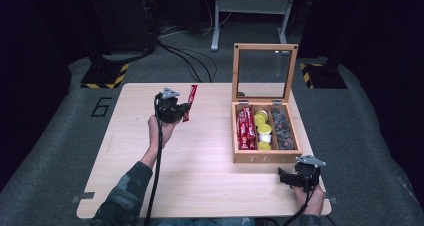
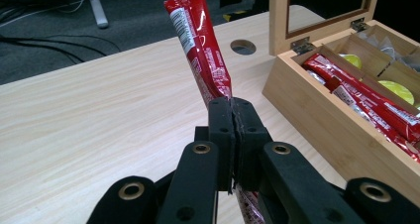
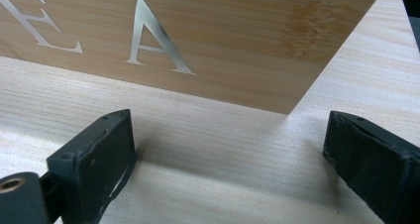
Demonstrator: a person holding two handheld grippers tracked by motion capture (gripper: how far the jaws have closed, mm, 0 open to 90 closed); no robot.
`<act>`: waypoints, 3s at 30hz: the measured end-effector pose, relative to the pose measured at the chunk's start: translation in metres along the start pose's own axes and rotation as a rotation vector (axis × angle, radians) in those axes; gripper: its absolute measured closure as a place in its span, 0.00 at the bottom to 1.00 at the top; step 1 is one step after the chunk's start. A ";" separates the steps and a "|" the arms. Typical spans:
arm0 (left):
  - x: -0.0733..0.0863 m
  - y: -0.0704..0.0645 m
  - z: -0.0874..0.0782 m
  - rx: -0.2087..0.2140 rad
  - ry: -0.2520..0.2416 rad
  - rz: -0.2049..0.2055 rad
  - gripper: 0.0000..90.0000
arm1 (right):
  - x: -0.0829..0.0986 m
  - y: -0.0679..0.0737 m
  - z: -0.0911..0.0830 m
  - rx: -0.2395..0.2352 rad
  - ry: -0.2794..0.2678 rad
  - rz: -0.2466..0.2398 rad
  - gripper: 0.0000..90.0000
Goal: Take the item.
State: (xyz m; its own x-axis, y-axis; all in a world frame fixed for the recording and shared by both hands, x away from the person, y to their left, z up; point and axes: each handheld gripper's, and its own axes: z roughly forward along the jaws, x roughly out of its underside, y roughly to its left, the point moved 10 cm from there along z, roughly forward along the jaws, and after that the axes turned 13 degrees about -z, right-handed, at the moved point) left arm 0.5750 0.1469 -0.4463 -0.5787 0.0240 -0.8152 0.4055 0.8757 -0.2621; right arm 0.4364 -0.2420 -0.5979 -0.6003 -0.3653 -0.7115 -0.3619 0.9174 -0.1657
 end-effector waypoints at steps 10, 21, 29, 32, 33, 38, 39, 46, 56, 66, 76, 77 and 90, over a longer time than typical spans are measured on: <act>0.000 0.021 -0.009 -0.031 -0.020 -0.017 0.98 | 0.000 0.000 0.000 0.002 0.001 0.003 0.05; 0.010 0.049 -0.012 -0.087 -0.010 -0.039 0.98 | 0.000 -0.001 0.000 0.005 0.001 0.004 0.06; 0.014 0.068 -0.013 -0.117 -0.003 -0.067 0.98 | 0.000 -0.001 0.000 0.006 0.001 0.003 0.06; 0.018 0.072 -0.012 -0.119 0.009 -0.080 0.98 | 0.000 -0.001 0.000 0.006 0.001 0.004 0.06; 0.020 0.075 -0.011 -0.123 0.008 -0.088 0.98 | 0.000 -0.001 0.000 0.006 0.001 0.004 0.06; 0.035 0.086 -0.001 -0.148 0.044 -0.098 0.98 | 0.000 -0.001 0.000 0.006 0.001 0.004 0.06; 0.038 0.087 0.000 -0.145 0.052 -0.104 0.98 | 0.000 -0.001 0.000 0.006 0.001 0.004 0.06; 0.048 0.101 0.009 -0.163 0.077 -0.128 0.98 | 0.000 -0.001 0.000 0.005 0.001 0.004 0.06; 0.060 0.121 0.022 -0.204 0.109 -0.168 0.98 | 0.000 -0.001 0.000 0.006 0.001 0.004 0.06; 0.076 0.141 0.033 -0.253 0.149 -0.191 0.98 | 0.000 -0.001 0.000 0.005 0.001 0.005 0.06; 0.085 0.150 0.043 -0.262 0.154 -0.200 0.98 | 0.000 -0.001 0.000 0.004 0.001 0.005 0.06; 0.085 0.150 0.043 -0.266 0.161 -0.199 0.98 | 0.000 -0.001 0.000 0.005 0.001 0.005 0.06; 0.082 0.147 0.041 -0.257 0.170 -0.171 0.70 | 0.000 -0.001 0.000 0.004 0.000 0.005 0.06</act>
State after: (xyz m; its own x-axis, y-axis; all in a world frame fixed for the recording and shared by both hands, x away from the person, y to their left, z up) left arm 0.6163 0.2579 -0.5736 -0.7409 -0.0727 -0.6677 0.1136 0.9662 -0.2312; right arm 0.4366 -0.2427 -0.5978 -0.6022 -0.3611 -0.7120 -0.3563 0.9197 -0.1651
